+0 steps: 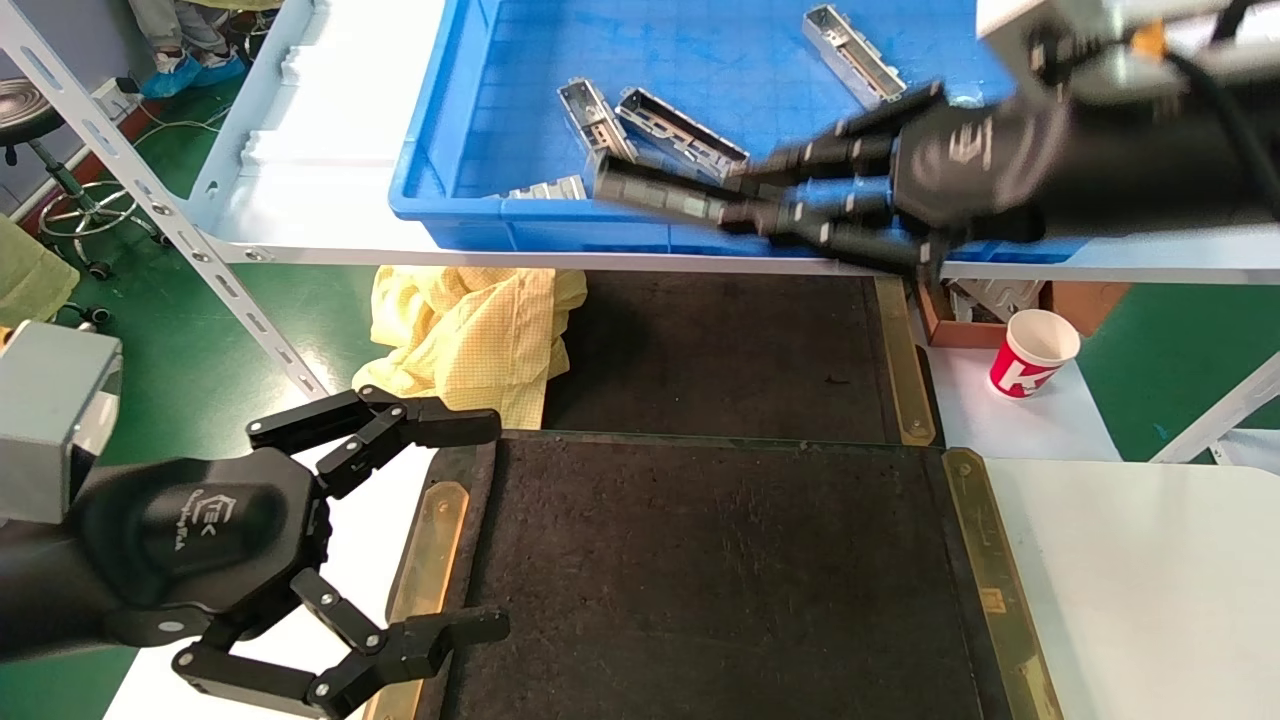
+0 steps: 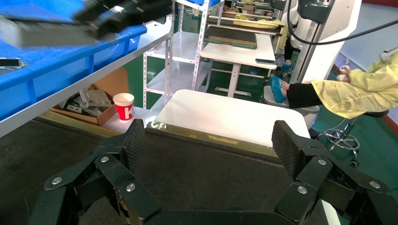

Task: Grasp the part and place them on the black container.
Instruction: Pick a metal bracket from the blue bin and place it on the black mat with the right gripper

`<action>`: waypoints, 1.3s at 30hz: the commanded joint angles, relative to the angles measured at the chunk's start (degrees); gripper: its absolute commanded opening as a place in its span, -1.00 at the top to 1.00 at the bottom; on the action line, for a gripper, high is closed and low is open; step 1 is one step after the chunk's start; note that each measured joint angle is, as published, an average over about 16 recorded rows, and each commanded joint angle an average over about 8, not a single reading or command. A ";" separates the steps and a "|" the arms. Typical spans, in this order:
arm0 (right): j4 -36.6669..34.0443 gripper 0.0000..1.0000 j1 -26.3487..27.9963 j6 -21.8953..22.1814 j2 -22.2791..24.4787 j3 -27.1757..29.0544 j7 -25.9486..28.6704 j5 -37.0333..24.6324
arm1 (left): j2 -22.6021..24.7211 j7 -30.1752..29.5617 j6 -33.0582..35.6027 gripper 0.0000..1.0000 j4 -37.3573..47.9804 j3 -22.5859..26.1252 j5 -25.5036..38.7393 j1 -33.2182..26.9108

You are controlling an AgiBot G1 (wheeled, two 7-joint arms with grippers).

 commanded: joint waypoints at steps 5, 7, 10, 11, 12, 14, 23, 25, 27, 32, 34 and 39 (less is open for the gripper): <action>12.54 1.00 -5.12 0.41 3.91 -6.66 4.24 7.14 | 0.00 0.00 0.00 -1.00 0.00 0.00 0.00 0.00; 14.29 1.00 -6.02 0.55 3.98 -9.06 4.54 8.43 | 0.00 0.00 0.00 -1.00 0.00 0.00 0.00 0.00; 14.63 1.00 -6.76 0.81 3.08 -12.37 3.61 9.29 | 0.00 0.00 0.00 -1.00 0.00 0.00 0.00 0.00; 14.26 1.00 -6.86 0.92 2.57 -13.38 2.94 9.23 | 0.00 0.00 0.00 -1.00 0.00 0.00 0.00 0.00; 13.64 1.00 -6.94 1.05 1.93 -14.35 2.11 9.08 | 0.00 0.00 0.00 -1.00 0.00 0.00 0.00 0.00; 11.86 1.00 -7.05 1.40 0.42 -16.03 0.17 8.48 | 0.00 0.00 0.00 -1.00 0.00 0.00 0.00 0.00; 0.36 1.00 -9.05 3.42 -8.03 -19.93 -9.42 5.38 | 0.00 0.00 0.00 -1.00 0.00 0.00 0.00 0.00; -2.11 1.00 -9.77 3.82 -9.90 -20.25 -11.24 5.10 | 0.00 0.00 0.00 -1.00 0.00 0.00 0.00 0.00; -4.41 1.00 -10.46 4.26 -11.68 -20.47 -12.87 4.91 | 0.00 0.00 0.00 -1.00 0.00 0.00 0.00 0.00; -9.88 1.00 -12.05 5.82 -15.83 -20.68 -16.32 4.74 | 0.00 0.00 0.00 -1.00 0.00 0.00 0.00 0.00; -11.93 1.00 -12.63 6.61 -17.28 -20.67 -17.47 4.76 | 0.00 0.00 0.00 -1.00 0.00 0.00 0.00 0.00; -16.19 1.00 -13.84 9.05 -19.93 -20.52 -19.64 4.95 | 0.00 0.00 0.00 -1.00 0.00 0.00 0.00 0.00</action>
